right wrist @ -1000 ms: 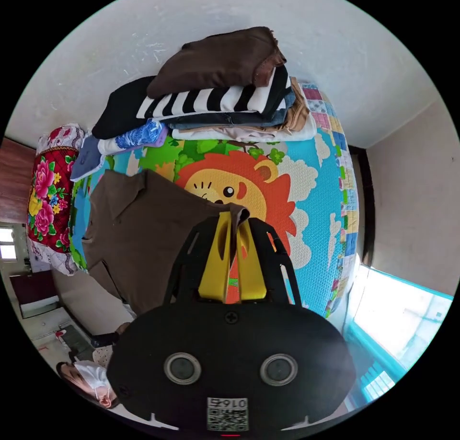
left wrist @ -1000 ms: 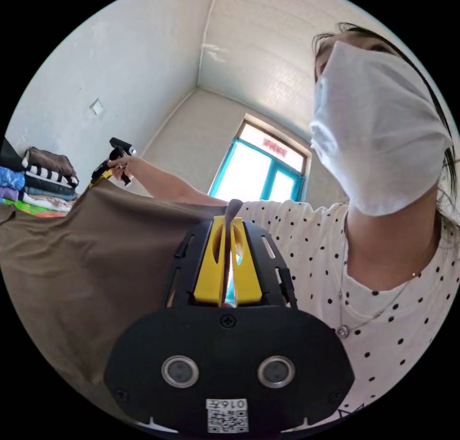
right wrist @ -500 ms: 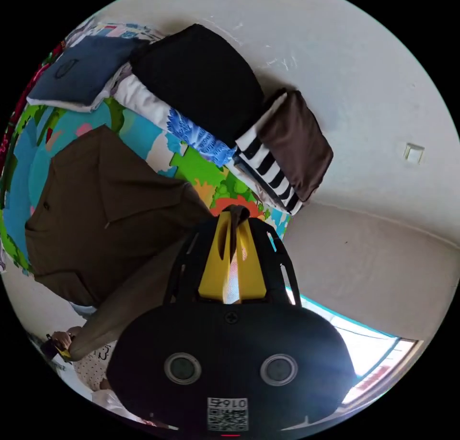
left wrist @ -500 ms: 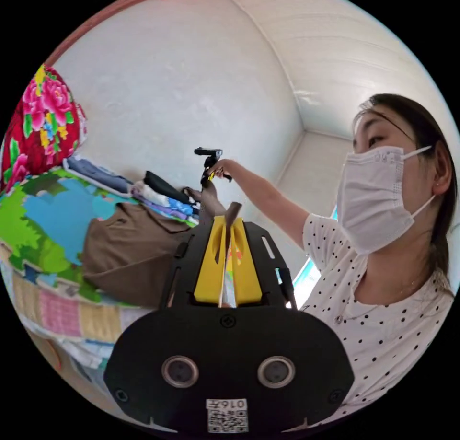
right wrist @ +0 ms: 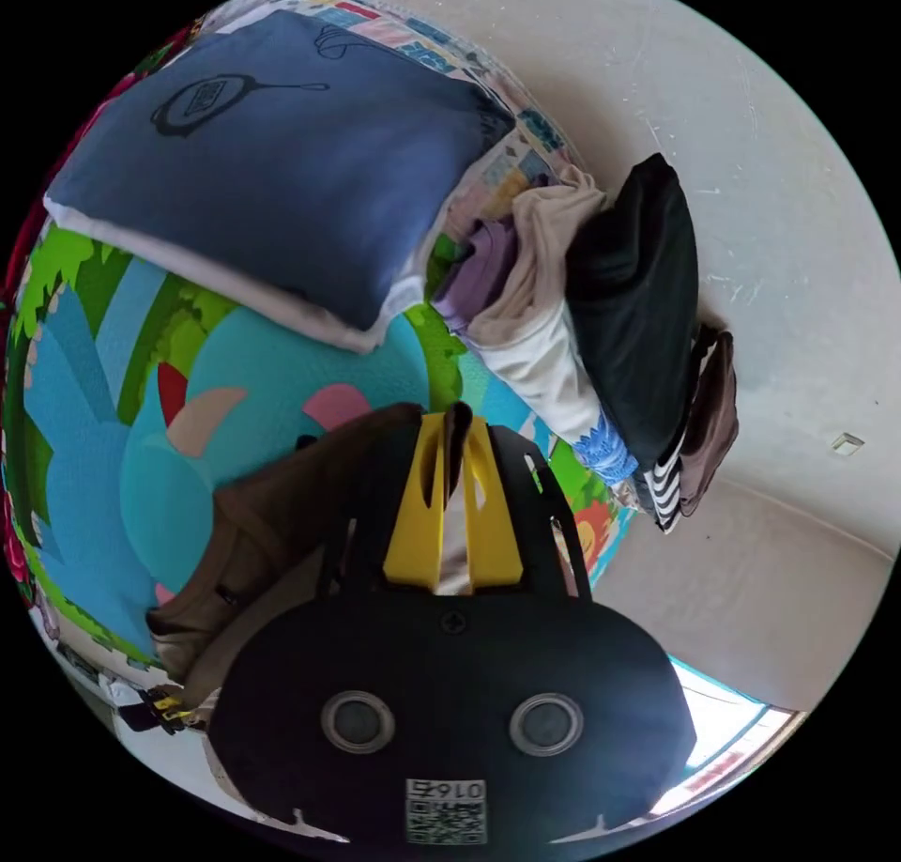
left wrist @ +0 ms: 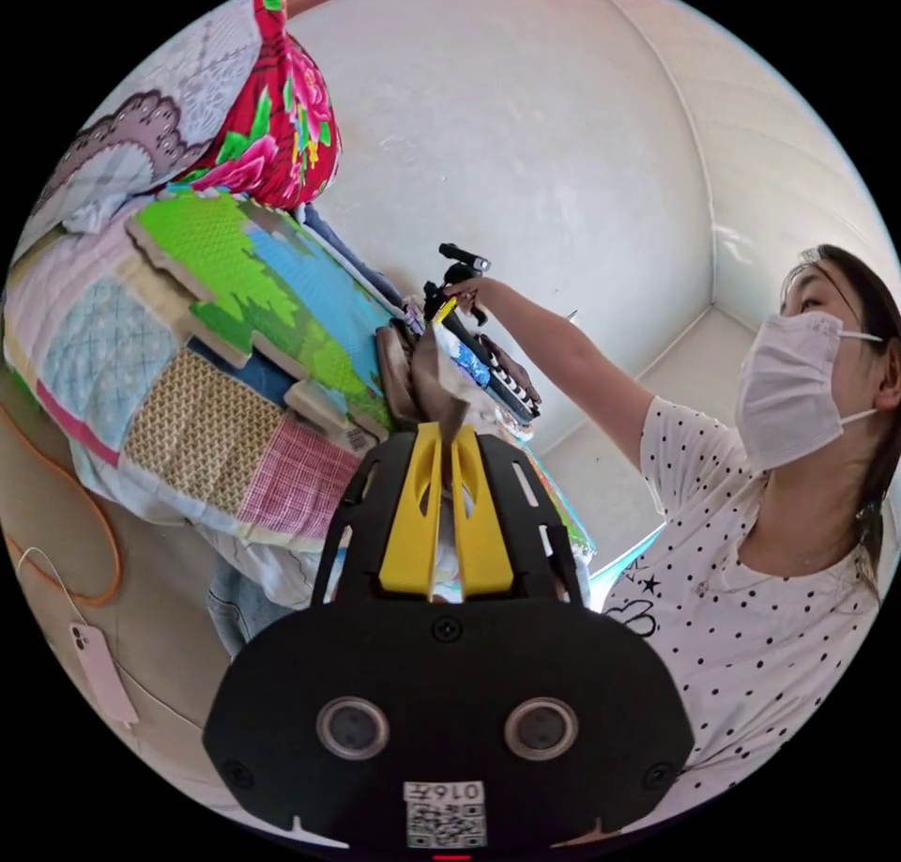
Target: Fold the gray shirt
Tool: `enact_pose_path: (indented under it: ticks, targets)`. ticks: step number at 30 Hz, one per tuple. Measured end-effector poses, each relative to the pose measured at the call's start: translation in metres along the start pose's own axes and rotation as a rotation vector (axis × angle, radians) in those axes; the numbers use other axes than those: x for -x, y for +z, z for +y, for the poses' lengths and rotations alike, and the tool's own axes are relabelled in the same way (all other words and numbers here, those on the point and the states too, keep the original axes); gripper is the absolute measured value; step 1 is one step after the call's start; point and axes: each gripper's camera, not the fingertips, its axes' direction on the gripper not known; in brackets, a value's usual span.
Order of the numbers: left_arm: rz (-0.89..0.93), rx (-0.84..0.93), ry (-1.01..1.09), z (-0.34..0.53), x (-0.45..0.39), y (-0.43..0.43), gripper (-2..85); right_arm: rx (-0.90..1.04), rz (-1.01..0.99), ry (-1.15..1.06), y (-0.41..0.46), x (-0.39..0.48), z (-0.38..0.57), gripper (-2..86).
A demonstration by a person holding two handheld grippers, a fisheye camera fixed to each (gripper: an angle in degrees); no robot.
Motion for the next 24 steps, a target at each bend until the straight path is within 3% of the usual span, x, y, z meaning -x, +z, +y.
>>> enact_pose_path:
  ticks: [3,6,11,13,16,19,22,24]
  targets:
    - [0.008,-0.021,-0.005,-0.001,0.001,-0.008,-1.0,-0.060,-0.113,0.061,-0.001,-0.021,0.026,6.4]
    - [-0.012,-0.039,-0.027,0.001,0.001,-0.014,-0.9,-0.226,-0.403,0.121,-0.009,-0.058,0.067,8.7]
    - [-0.030,-0.113,-0.113,0.014,0.010,-0.032,-0.9,-0.705,-1.104,0.168,0.010,-0.142,0.192,6.6]
    - [-0.033,-0.137,-0.138,0.021,0.015,-0.041,-1.0,-0.864,-1.198,0.092,0.027,-0.160,0.245,3.6]
    - [-0.043,-0.182,-0.174,0.035,0.021,-0.064,-1.0,-1.043,-1.094,0.052,0.065,-0.177,0.346,1.1]
    - [-0.165,-0.244,-0.140,0.054,0.004,-0.088,-1.0,-1.052,-1.018,-0.108,0.108,-0.183,0.447,0.5]
    - [-0.258,-0.216,0.007,0.068,-0.036,-0.081,-1.0,-1.030,-0.861,-0.328,0.149,-0.155,0.559,0.4]
    - [-0.260,-0.104,0.153,0.076,-0.073,-0.049,-1.0,-1.032,-0.776,-0.383,0.174,-0.129,0.625,0.7]
